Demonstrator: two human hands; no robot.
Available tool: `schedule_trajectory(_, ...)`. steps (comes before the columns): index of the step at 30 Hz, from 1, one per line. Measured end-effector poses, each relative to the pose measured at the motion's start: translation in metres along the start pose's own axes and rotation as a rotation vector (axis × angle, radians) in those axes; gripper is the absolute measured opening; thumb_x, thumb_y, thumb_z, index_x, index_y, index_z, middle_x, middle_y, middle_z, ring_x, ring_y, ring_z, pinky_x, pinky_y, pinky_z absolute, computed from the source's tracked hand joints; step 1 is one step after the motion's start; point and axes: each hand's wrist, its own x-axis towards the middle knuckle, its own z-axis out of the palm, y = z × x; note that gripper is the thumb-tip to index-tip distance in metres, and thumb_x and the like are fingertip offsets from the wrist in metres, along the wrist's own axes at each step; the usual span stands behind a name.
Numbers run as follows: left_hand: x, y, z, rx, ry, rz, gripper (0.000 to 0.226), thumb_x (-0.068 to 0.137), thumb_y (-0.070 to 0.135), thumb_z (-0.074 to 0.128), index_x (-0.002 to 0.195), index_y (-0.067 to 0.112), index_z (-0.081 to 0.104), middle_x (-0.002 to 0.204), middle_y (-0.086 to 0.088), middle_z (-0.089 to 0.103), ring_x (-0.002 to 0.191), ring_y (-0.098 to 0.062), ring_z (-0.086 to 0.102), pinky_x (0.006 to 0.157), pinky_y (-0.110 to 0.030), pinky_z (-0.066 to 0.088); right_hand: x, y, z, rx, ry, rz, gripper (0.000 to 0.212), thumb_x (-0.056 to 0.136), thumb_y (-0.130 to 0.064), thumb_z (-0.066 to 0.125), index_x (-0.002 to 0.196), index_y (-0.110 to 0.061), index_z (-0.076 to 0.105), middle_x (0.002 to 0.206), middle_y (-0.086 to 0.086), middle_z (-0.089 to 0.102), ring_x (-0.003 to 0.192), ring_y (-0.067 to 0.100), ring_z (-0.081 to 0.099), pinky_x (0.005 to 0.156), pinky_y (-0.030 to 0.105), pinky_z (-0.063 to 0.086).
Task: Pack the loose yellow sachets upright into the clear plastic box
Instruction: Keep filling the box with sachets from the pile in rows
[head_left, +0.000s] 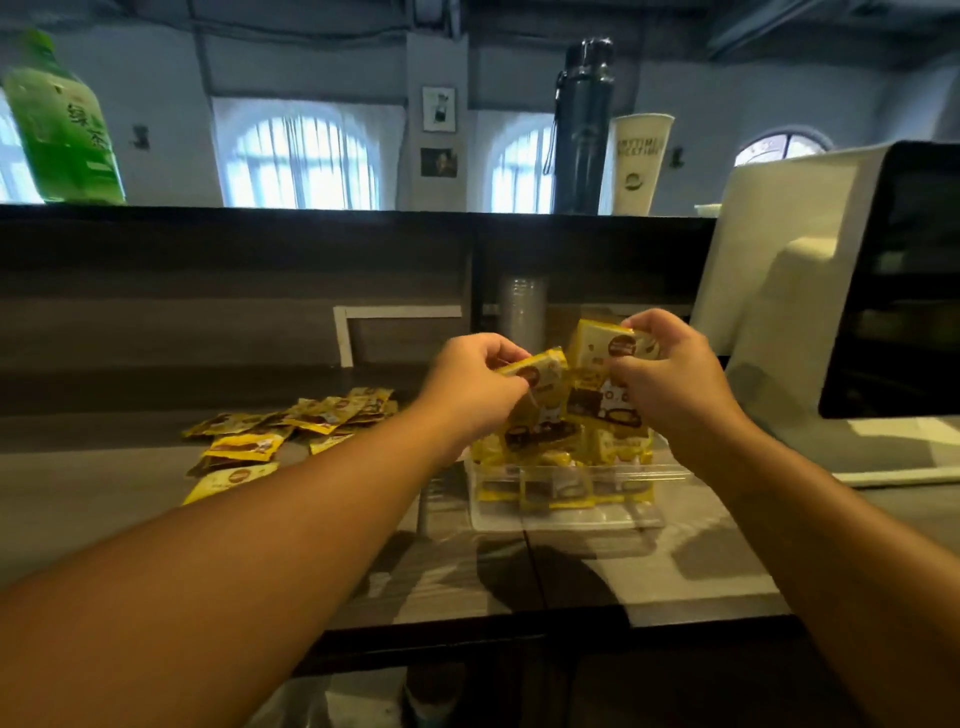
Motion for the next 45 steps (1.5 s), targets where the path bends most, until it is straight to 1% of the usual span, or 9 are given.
schedule_trajectory(5,0.011,-0.011,0.021,0.431,-0.094,0.114,0.02,0.089,0.014,0.07,0.105,0.027,0.068,0.101,0.006,0.063,0.095,-0.011,0.06,0.074,-0.023,0.052,0.002,0.017,-0.016,-0.002,-0.012,0.055,0.024,0.093,-0.007,0.058,0.102,-0.029,0.059,0.098,0.001,0.061,0.088,0.019,0.064,0.071,0.04,0.06)
schedule_trajectory(10,0.013,-0.022,0.02,0.979,-0.125,0.209,0.017,0.089,0.026,0.071,0.102,0.031,0.061,0.097,0.005,0.06,0.09,-0.016,0.056,0.073,-0.033,0.05,0.002,0.03,-0.011,-0.062,-0.07,0.047,0.026,0.091,-0.005,0.06,0.1,-0.029,0.058,0.099,-0.001,0.058,0.089,0.017,0.06,0.064,0.029,0.055)
schedule_trajectory(14,0.018,-0.024,0.019,1.055,-0.148,0.186,0.025,0.085,0.03,0.073,0.106,0.028,0.059,0.104,0.002,0.059,0.092,-0.02,0.056,0.08,-0.039,0.054,0.003,0.036,-0.004,-0.138,-0.088,-0.029,0.024,0.088,-0.005,0.064,0.094,-0.028,0.059,0.098,-0.003,0.059,0.088,0.014,0.059,0.063,0.026,0.054)
schedule_trajectory(20,0.029,-0.021,0.022,1.072,-0.221,0.22,0.086,0.072,0.045,0.083,0.143,0.033,0.035,0.14,-0.004,0.043,0.129,-0.03,0.041,0.098,-0.05,0.044,0.014,0.047,0.002,-0.433,-0.213,-0.093,0.021,0.084,-0.012,0.072,0.092,-0.029,0.061,0.099,-0.009,0.057,0.091,0.011,0.057,0.059,0.016,0.047)
schedule_trajectory(24,0.039,-0.021,0.028,1.11,-0.382,0.131,0.112,0.07,0.051,0.084,0.155,0.039,0.012,0.156,-0.007,0.029,0.143,-0.036,0.025,0.106,-0.061,0.032,0.02,0.049,-0.001,-0.818,-0.249,-0.25,0.017,0.082,-0.025,0.075,0.096,-0.028,0.066,0.102,-0.006,0.054,0.095,0.014,0.053,0.073,0.026,0.052)
schedule_trajectory(27,0.045,-0.017,0.031,1.148,-0.475,0.078,0.127,0.064,0.057,0.085,0.156,0.04,-0.001,0.164,-0.009,0.014,0.149,-0.041,0.008,0.11,-0.067,0.022,0.03,0.048,-0.003,-1.108,-0.357,-0.222,0.037,0.076,-0.043,0.076,0.109,-0.032,0.063,0.115,-0.002,0.049,0.104,0.017,0.045,0.083,0.033,0.05)
schedule_trajectory(33,0.051,-0.023,0.036,1.114,-0.501,0.084,0.115,0.073,0.046,0.083,0.156,0.04,0.002,0.151,-0.011,0.034,0.138,-0.039,0.031,0.107,-0.064,0.028,0.05,0.053,0.011,-1.182,-0.619,-0.163,0.101,0.071,-0.037,0.082,0.148,-0.038,0.016,0.152,0.003,0.026,0.139,0.032,0.026,0.107,0.053,0.039)
schedule_trajectory(37,0.052,-0.029,0.034,1.099,-0.453,0.128,0.109,0.072,0.047,0.083,0.154,0.037,0.012,0.145,-0.009,0.04,0.134,-0.036,0.037,0.104,-0.06,0.033,0.058,0.055,0.02,-1.314,-0.76,-0.166,0.115,0.078,-0.028,0.078,0.152,-0.037,-0.01,0.155,0.012,0.025,0.138,0.038,0.03,0.108,0.048,0.04)
schedule_trajectory(45,0.052,-0.035,0.027,1.026,-0.423,0.169,0.103,0.071,0.047,0.084,0.151,0.039,0.02,0.14,-0.005,0.046,0.13,-0.033,0.044,0.101,-0.058,0.038,0.06,0.058,0.026,-1.389,-0.666,-0.264,0.099,0.076,-0.056,0.072,0.152,-0.036,0.012,0.137,0.007,0.041,0.122,0.03,0.044,0.097,0.041,0.048)
